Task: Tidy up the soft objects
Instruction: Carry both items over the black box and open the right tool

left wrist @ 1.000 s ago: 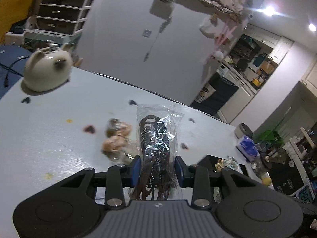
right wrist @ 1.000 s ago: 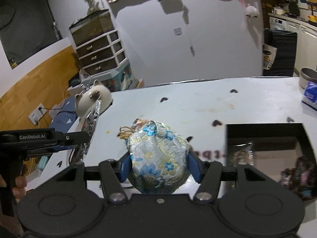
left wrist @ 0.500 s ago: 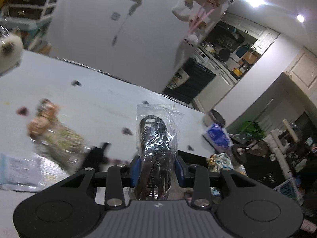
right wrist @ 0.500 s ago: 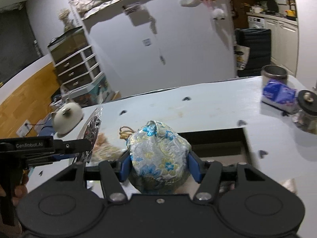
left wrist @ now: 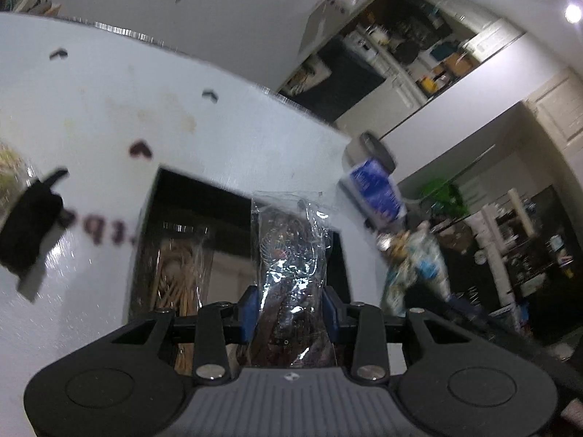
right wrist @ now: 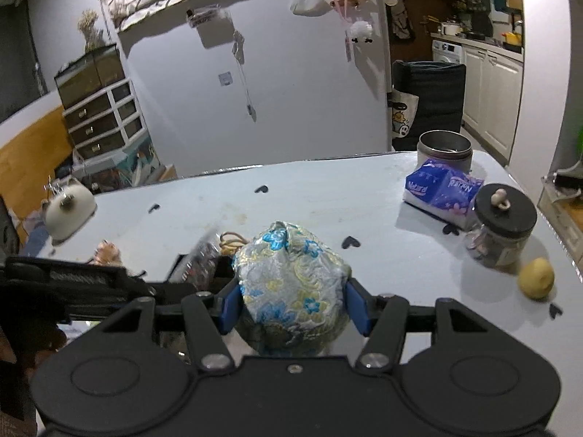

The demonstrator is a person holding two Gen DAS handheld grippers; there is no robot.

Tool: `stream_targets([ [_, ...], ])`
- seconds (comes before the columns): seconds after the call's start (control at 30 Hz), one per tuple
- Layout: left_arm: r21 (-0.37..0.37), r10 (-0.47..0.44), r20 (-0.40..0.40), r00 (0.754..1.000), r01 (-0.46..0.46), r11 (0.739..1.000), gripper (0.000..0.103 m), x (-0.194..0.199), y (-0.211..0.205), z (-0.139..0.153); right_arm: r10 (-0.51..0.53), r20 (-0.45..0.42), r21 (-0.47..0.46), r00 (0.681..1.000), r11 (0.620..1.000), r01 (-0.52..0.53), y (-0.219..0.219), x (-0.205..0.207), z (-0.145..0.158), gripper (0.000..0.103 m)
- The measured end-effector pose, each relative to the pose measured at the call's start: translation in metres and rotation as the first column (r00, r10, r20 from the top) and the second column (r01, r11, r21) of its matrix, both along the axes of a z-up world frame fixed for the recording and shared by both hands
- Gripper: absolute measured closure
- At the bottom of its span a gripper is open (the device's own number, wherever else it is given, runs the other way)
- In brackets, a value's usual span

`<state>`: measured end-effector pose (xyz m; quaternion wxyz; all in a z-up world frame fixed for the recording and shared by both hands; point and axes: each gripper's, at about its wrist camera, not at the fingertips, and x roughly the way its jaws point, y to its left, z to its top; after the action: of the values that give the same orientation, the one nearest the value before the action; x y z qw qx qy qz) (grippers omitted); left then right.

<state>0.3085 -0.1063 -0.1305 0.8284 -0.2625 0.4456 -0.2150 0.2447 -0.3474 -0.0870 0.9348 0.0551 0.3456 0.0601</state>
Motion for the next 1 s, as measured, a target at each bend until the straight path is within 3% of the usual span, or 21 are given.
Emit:
stream_targets([
  [0.23, 0.088, 0.011, -0.077, 0.997, -0.004, 0.996, 0.065, 0.009, -0.025, -0.038, 0.120, -0.010, -0.134, 0.993, 0.984, -0.120, 0.007, 0.023, -0.013, 0.043],
  [0.3, 0.120, 0.031, -0.083, 0.996, -0.021, 0.993, 0.065, 0.011, -0.025, -0.045, 0.167, -0.009, -0.181, 0.986, 0.969, -0.166, 0.015, 0.031, -0.018, 0.043],
  [0.47, 0.116, 0.058, -0.084, 0.995, -0.048, 0.992, 0.065, 0.015, -0.021, -0.053, 0.264, -0.011, -0.289, 0.964, 0.922, -0.256, 0.034, 0.051, -0.031, 0.043],
  [0.57, 0.135, 0.050, -0.078, 0.996, -0.039, 0.990, 0.068, 0.016, -0.027, -0.058, 0.312, -0.063, -0.325, 0.948, 0.892, -0.315, 0.041, 0.064, -0.047, 0.043],
  [0.73, 0.126, 0.049, -0.080, 0.996, -0.039, 0.991, 0.057, 0.017, -0.025, -0.058, 0.334, -0.126, -0.278, 0.934, 0.892, -0.357, 0.032, 0.076, -0.058, 0.035],
  [0.8, 0.120, 0.044, -0.080, 0.996, -0.035, 0.992, 0.047, 0.015, -0.023, -0.055, 0.341, -0.138, -0.250, 0.930, 0.896, -0.366, 0.029, 0.078, -0.055, 0.027],
  [0.87, 0.114, 0.041, -0.056, 0.998, -0.035, 0.993, 0.045, 0.011, -0.021, -0.045, 0.330, -0.140, -0.204, 0.933, 0.913, -0.354, 0.022, 0.078, -0.050, 0.021],
  [0.93, 0.103, 0.036, -0.014, 0.999, -0.034, 0.994, 0.046, 0.006, -0.017, -0.031, 0.325, -0.135, -0.138, 0.936, 0.929, -0.342, 0.013, 0.077, -0.045, 0.021],
  [1.0, 0.103, 0.026, 0.027, 0.999, -0.029, 0.994, 0.049, 0.002, -0.015, -0.018, 0.319, -0.127, -0.052, 0.939, 0.943, -0.328, 0.005, 0.077, -0.037, 0.032],
])
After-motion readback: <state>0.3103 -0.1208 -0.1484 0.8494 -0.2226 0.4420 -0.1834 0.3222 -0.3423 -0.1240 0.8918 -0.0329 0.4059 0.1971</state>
